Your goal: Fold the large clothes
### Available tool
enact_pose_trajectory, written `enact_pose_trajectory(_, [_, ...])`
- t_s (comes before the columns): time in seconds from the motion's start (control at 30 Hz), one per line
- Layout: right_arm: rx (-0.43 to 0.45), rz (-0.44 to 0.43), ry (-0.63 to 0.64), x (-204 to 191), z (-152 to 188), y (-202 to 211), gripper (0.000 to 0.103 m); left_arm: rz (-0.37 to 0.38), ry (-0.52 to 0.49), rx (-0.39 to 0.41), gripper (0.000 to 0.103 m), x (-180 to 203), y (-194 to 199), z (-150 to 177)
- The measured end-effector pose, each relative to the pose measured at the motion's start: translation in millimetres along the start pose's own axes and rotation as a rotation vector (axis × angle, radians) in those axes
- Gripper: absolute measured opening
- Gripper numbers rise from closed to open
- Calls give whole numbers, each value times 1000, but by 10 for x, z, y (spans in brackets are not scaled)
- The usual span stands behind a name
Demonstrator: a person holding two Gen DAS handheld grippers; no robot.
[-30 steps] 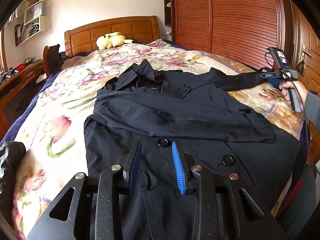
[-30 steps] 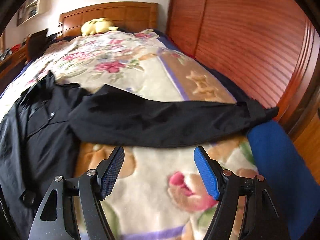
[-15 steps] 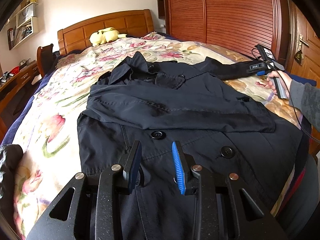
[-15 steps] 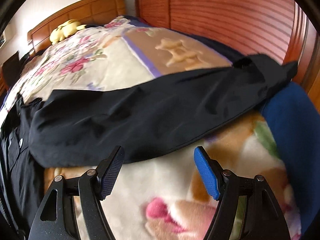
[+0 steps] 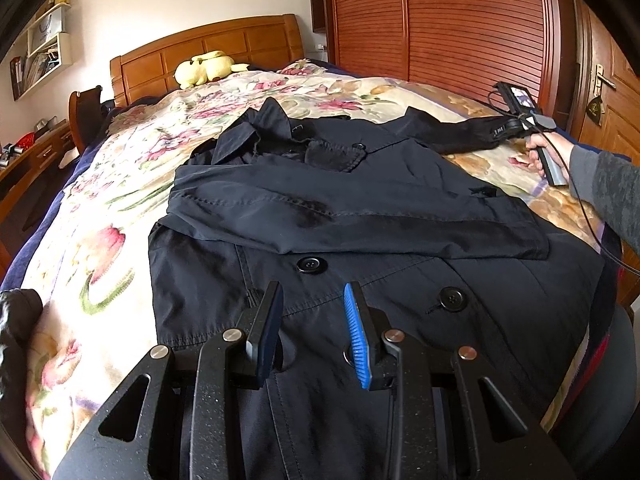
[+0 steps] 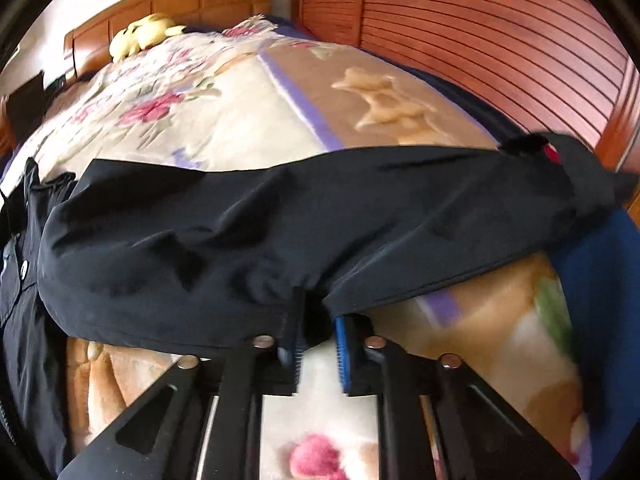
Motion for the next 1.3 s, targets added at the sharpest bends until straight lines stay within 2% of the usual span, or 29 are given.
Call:
enact_pose_trajectory(0.13, [113,-1,-22,-112,-280,306,4,-4,0,5,33,0,7,-8])
enact_pose_trajectory(0.27, [218,-53,39,-475,-519,703,3,-4,10,18,33,-23,41,-22])
enact_pose_trajectory(0.4, [293,-185,133,-1087,-568,1128,3,-1,18,29,33,-36,72,-34])
enact_pose_trajectory(0.57, [329,-360,286,-1944,-262,1534,3,-1,23,39,33,-51,98,-39])
enact_pose_trajectory(0.67, [314,-457,319,-2226,-24,1670,3,4,32,48,33,-66,123,-52])
enact_pose_trajectory(0.8, [231,-527,366,-2477,337,1666,3,8,39,52,33,-79,135,-56])
enact_pose_trajectory(0.9, [173,-549,383,-2531,509,1616,4,12,39,59,33,-74,152,-64])
enact_pose_trajectory(1.07, [124,-528,429,-2589,618,1641,4,17,37,65,33,-68,168,-76])
enact_pose_trajectory(1.17, [111,-506,435,-2647,560,1780,10,17,38,65,33,-66,166,-78])
enact_pose_trajectory(1.23, [115,-520,431,-2653,522,1886,19,17,39,66,33,-65,168,-77])
enact_pose_trajectory(1.3, [149,-520,456,-2647,509,1982,39,16,38,64,33,-63,164,-75])
Point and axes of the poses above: each gripper's, at about its wrist camera, not at the fingertips, and y roughly against the way its jaws point, x to its right, z to its underside, the point moved 6 cm from there along -y, roughly the way its jaws point, and after that the axes turned 6 degrees about x, right-handed, at the moved point
